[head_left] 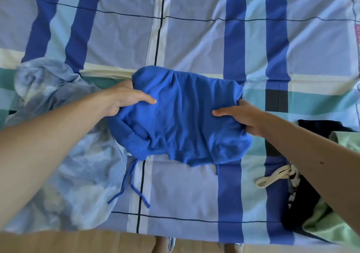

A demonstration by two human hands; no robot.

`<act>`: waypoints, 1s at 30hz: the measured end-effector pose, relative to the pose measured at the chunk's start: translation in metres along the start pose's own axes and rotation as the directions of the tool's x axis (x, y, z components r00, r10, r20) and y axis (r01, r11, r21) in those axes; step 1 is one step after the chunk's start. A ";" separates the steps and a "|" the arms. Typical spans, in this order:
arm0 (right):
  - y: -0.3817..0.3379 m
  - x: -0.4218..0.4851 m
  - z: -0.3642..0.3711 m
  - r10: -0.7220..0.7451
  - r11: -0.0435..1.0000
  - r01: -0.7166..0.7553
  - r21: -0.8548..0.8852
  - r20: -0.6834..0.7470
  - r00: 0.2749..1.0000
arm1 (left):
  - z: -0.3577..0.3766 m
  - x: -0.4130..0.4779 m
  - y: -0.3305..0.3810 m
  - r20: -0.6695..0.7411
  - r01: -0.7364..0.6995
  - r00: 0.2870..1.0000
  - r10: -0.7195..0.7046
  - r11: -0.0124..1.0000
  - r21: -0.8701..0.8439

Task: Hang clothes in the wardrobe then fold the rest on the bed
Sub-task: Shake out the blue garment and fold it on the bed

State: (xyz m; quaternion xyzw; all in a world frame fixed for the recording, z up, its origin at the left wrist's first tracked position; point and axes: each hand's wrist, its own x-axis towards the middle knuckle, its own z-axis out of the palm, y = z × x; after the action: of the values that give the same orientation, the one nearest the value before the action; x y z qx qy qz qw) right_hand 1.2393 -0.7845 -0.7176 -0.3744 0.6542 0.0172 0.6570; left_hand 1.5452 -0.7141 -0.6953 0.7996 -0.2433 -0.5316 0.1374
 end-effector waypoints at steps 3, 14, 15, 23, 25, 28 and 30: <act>0.005 -0.007 -0.001 -0.057 0.994 0.053 0.091 0.034 0.998 | -0.004 -0.027 0.022 -0.024 -0.127 0.991 0.128 0.990 0.065; 0.013 -0.022 -0.038 -0.079 0.948 -0.002 0.317 0.241 0.967 | 0.103 -0.053 0.035 0.016 -0.366 0.926 0.376 0.890 0.270; 0.014 -0.022 -0.038 -0.095 0.952 0.012 0.306 0.257 0.962 | 0.115 -0.050 0.025 0.006 -0.355 0.929 0.370 0.887 0.295; 0.015 -0.019 -0.014 -0.183 0.974 0.161 0.162 0.133 0.974 | 0.144 -0.034 0.006 -0.023 -0.056 0.998 0.052 0.948 -0.313; 0.014 -0.025 -0.016 -0.187 0.972 0.161 0.173 0.148 0.971 | 0.141 -0.048 0.015 0.048 -0.086 0.993 0.109 0.934 -0.347; 0.012 -0.060 -0.040 -0.219 0.954 0.178 0.240 0.157 0.963 | 0.138 -0.088 0.036 0.132 -0.137 0.964 0.229 0.859 -0.493; 0.018 -0.099 -0.070 -0.249 0.938 0.201 0.283 0.144 0.958 | 0.143 -0.124 0.054 0.229 -0.086 0.932 0.282 0.783 -0.616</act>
State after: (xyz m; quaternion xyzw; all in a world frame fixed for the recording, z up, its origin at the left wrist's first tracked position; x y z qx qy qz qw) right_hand 1.1568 -0.7614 -0.6297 -0.3524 0.5421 -0.1131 0.7544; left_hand 1.3615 -0.6876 -0.6296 0.5944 -0.1600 -0.6828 0.3936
